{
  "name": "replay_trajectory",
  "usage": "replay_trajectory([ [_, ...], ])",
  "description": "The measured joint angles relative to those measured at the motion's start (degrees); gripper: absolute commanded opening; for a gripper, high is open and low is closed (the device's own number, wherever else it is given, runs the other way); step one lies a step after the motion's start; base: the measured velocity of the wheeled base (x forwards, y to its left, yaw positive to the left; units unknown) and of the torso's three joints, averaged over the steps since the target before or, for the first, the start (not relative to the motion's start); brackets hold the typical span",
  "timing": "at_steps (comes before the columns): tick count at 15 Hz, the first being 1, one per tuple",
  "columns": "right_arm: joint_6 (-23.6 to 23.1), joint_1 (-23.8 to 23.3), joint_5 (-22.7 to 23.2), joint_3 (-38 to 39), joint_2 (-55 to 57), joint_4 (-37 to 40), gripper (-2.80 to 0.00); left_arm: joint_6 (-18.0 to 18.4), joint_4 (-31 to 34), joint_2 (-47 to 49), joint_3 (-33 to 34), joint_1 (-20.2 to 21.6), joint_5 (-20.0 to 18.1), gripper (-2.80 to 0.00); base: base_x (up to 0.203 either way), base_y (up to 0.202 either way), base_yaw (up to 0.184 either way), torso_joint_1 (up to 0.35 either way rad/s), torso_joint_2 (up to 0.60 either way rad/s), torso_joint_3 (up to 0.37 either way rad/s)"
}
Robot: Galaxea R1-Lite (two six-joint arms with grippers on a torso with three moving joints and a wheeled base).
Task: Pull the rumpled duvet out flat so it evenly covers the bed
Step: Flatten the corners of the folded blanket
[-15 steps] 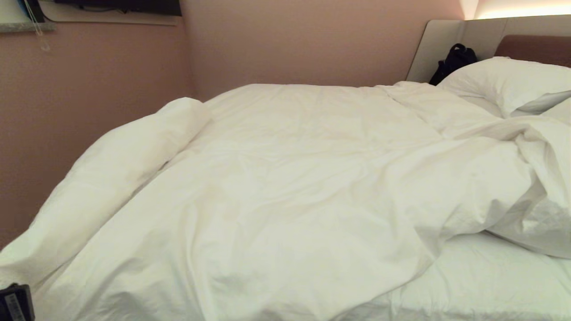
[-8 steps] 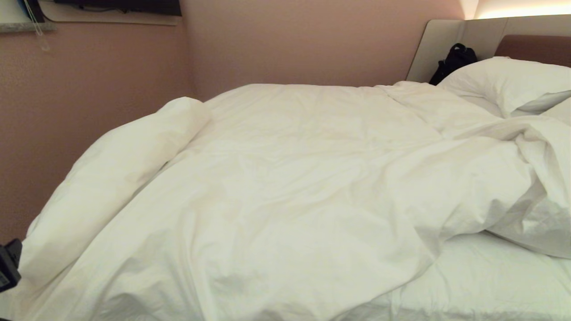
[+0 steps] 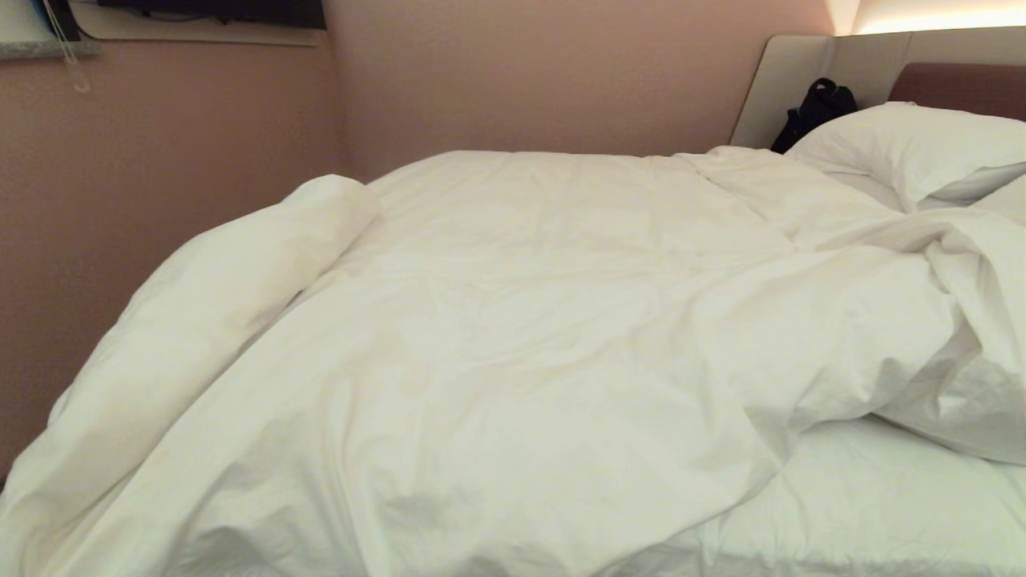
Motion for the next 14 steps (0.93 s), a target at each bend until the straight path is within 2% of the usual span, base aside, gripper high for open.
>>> replay_trajectory([
  [2,0.0,0.0,0.0,0.0,0.0,0.0,-2.80,-3.5,4.1,1.2,-7.2,0.0,-0.5,-2.80,0.000,0.000,0.000,0.000,0.00,0.000],
  [4,0.0,0.0,0.0,0.0,0.0,0.0,-2.80,-8.8,8.9,4.0,-14.5,0.2,-2.5,-2.80,0.000,0.000,0.000,0.000,0.00,0.000],
  [6,0.0,0.0,0.0,0.0,0.0,0.0,-2.80,-13.9,13.6,8.5,-19.9,0.8,-4.8,-2.80,0.000,0.000,0.000,0.000,0.00,0.000],
  [8,0.0,0.0,0.0,0.0,0.0,0.0,-2.80,-17.7,15.2,14.1,-24.3,2.4,-6.1,-2.80,0.000,0.000,0.000,0.000,0.00,0.000],
  [11,0.0,0.0,0.0,0.0,0.0,0.0,-2.80,-21.3,15.6,23.5,-31.1,7.0,-6.8,-2.80,0.000,0.000,0.000,0.000,0.00,0.000],
  [14,0.0,0.0,0.0,0.0,0.0,0.0,-2.80,-24.9,15.9,33.3,-39.5,14.9,-9.3,-2.80,0.000,0.000,0.000,0.000,0.00,0.000],
])
